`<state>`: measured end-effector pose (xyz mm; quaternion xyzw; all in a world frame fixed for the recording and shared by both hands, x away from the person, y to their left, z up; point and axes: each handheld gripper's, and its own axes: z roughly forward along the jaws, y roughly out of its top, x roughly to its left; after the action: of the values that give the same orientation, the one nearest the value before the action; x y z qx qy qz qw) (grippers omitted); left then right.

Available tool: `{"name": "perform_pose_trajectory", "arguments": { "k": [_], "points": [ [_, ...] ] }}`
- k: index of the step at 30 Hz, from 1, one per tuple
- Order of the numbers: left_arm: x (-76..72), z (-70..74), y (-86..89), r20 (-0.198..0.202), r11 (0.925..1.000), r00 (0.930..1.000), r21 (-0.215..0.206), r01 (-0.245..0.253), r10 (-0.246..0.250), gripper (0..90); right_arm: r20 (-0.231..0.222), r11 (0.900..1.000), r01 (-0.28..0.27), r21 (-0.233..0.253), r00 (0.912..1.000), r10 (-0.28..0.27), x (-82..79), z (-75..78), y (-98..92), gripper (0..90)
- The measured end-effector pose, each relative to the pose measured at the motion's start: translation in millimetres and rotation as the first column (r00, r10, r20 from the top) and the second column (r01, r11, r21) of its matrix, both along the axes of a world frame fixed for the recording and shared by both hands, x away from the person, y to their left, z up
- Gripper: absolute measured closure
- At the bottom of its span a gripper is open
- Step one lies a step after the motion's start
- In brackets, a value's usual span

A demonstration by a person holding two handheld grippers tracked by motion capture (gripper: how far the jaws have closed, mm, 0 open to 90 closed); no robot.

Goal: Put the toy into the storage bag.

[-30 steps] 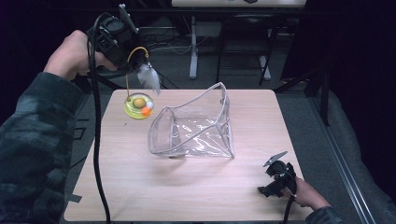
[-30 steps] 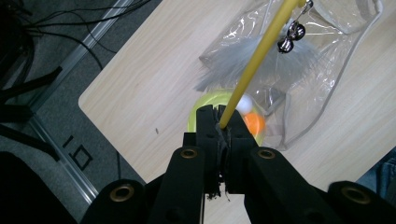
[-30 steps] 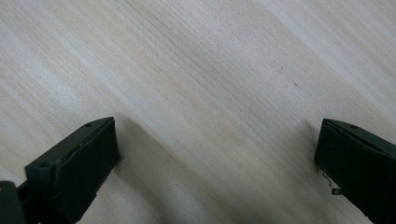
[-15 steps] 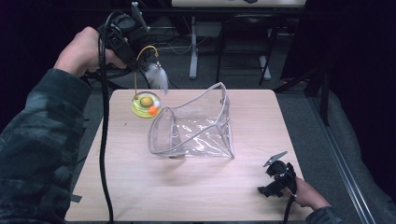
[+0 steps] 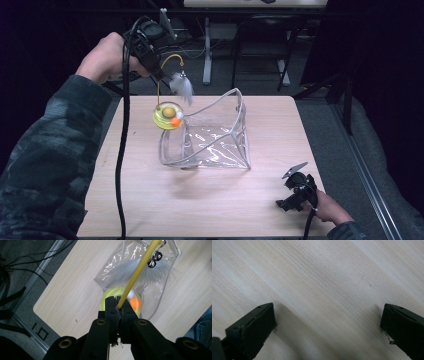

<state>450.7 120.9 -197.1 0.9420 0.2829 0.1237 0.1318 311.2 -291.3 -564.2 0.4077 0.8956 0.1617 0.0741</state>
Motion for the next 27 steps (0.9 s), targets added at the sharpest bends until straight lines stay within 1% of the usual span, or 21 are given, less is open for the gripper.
{"name": "perform_pose_trajectory", "arguments": {
  "k": [3,4,5,8,11,15,16,18,20,22,26,27],
  "points": [
    [1.4,-5.2,-8.5,-0.01,0.9999,0.9998,0.005,0.016,-0.016,87.8,0.0,1.0,0.001,0.001,1.0,-0.001,-0.1,0.0,0.1,0.0],
    [1.4,-5.2,-8.5,-0.01,0.9999,0.9998,0.005,0.016,-0.016,87.8,0.001,1.0,-0.002,-0.007,1.0,0.002,0.0,0.2,-0.2,0.0],
    [2.3,-7.5,-12.3,-0.014,0.9995,0.9995,0.012,0.028,-0.028,87.8,0.0,1.0,0.0,0.0,1.0,0.0,-0.1,0.0,0.0,0.0],
    [2.9,-10.1,-15.7,-0.018,0.9995,0.9994,0.011,0.029,-0.029,87.8,0.001,1.0,-0.001,0.002,1.0,0.001,-0.2,-0.2,-0.1,0.0],
    [5.1,-16.6,-21.8,-0.034,0.9987,0.9982,0.012,0.049,-0.048,87.8,0.0,1.0,-0.002,0.002,1.0,0.002,-0.2,-0.1,-0.1,0.0],
    [6.8,-24.0,-26.5,-0.046,0.9989,0.9978,0.0,0.047,-0.047,87.8,0.001,1.0,-0.001,0.002,1.0,0.001,-0.2,-0.2,-0.1,0.0],
    [8.5,-27.7,-28.7,-0.053,0.9983,0.9969,0.004,0.059,-0.059,87.8,0.001,1.0,-0.002,0.002,1.0,0.002,-0.2,-0.1,-0.1,0.0],
    [9.1,-30.4,-29.9,-0.057,0.9983,0.9967,0.0,0.058,-0.058,87.8,0.001,1.0,-0.001,0.002,1.0,0.001,-0.2,-0.1,-0.1,0.0],
    [11.3,-37.4,-33.3,-0.07,0.9979,0.9955,0.003,0.064,-0.064,87.8,0.0,1.0,-0.002,0.002,1.0,0.002,-0.2,-0.1,-0.1,0.0],
    [12.7,-41.0,-35.1,-0.081,0.9978,0.9945,0.002,0.067,-0.067,87.8,0.001,1.0,-0.002,0.002,1.0,0.002,-0.2,-0.1,-0.1,0.0],
    [14.2,-45.8,-37.7,-0.086,0.9975,0.9938,0.002,0.071,-0.07,87.8,0.001,1.0,-0.002,0.003,1.0,0.002,-0.2,-0.1,-0.2,0.0],
    [15.3,-48.8,-39.4,-0.094,0.9972,0.9929,0.005,0.074,-0.073,87.8,0.001,1.0,-0.003,0.003,1.0,0.003,-0.1,-0.1,-0.1,0.0]
  ]
}}
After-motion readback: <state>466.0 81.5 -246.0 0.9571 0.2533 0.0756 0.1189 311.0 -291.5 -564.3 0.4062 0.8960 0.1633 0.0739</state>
